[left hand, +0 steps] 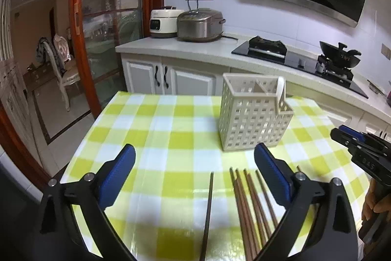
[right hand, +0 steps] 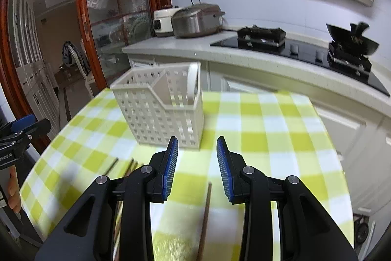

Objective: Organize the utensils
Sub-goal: 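Lower both tools to the chopsticks and close each on one chopstick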

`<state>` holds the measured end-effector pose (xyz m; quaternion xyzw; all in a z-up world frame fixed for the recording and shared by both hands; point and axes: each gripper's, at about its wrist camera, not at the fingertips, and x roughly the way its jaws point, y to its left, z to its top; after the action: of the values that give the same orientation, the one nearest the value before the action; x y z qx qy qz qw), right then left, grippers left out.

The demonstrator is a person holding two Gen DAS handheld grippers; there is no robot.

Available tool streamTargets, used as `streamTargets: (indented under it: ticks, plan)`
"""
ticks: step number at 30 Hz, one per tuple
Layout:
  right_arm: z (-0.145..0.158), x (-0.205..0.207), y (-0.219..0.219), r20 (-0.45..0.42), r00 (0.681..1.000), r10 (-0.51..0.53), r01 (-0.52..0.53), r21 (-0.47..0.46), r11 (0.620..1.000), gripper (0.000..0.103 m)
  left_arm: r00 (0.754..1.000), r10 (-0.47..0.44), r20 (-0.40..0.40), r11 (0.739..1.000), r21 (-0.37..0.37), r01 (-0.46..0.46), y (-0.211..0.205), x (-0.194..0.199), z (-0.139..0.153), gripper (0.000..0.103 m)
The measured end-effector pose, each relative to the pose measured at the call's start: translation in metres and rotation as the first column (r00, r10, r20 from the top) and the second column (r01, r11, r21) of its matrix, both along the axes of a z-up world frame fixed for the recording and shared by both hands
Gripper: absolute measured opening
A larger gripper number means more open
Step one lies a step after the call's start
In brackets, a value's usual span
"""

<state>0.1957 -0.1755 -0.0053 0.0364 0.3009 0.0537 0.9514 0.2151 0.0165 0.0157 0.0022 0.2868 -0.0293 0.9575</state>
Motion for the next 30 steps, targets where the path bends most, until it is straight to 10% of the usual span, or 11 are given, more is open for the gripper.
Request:
streamTargets:
  ticks: [22, 30]
  plan:
    - [-0.100, 0.004, 0.003, -0.265, 0.964, -0.010, 0.000, -0.041, 0.999, 0.040, 0.978, -0.016, -0.206, 0.999, 0.030, 0.022, 0.001, 0.012, -0.095, 0.095]
    - [-0.104, 0.011, 0.010, -0.292, 0.956, -0.016, -0.018, -0.112, 0.994, 0.024, 0.971, -0.037, -0.234, 0.998, 0.046, 0.049, -0.003, 0.022, -0.103, 0.092]
